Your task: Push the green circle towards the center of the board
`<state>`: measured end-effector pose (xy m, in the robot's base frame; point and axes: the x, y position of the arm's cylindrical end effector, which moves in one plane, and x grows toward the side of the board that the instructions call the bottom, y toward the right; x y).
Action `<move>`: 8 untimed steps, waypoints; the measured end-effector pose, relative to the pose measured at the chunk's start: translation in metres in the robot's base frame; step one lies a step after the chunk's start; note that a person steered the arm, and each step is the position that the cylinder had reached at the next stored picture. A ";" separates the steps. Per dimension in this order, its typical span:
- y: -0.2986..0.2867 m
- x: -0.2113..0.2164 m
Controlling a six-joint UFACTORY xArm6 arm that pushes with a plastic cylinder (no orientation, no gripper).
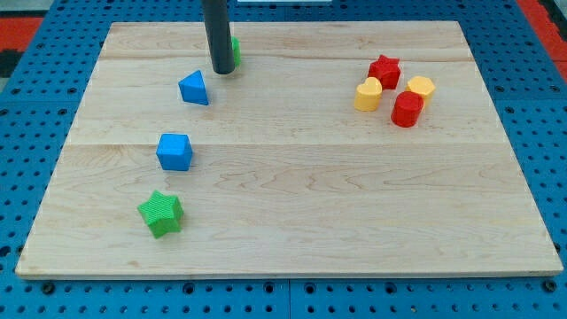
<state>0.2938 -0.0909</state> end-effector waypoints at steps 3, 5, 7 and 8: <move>-0.057 -0.022; -0.035 -0.069; 0.014 -0.041; 0.043 -0.047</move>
<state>0.2464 -0.0478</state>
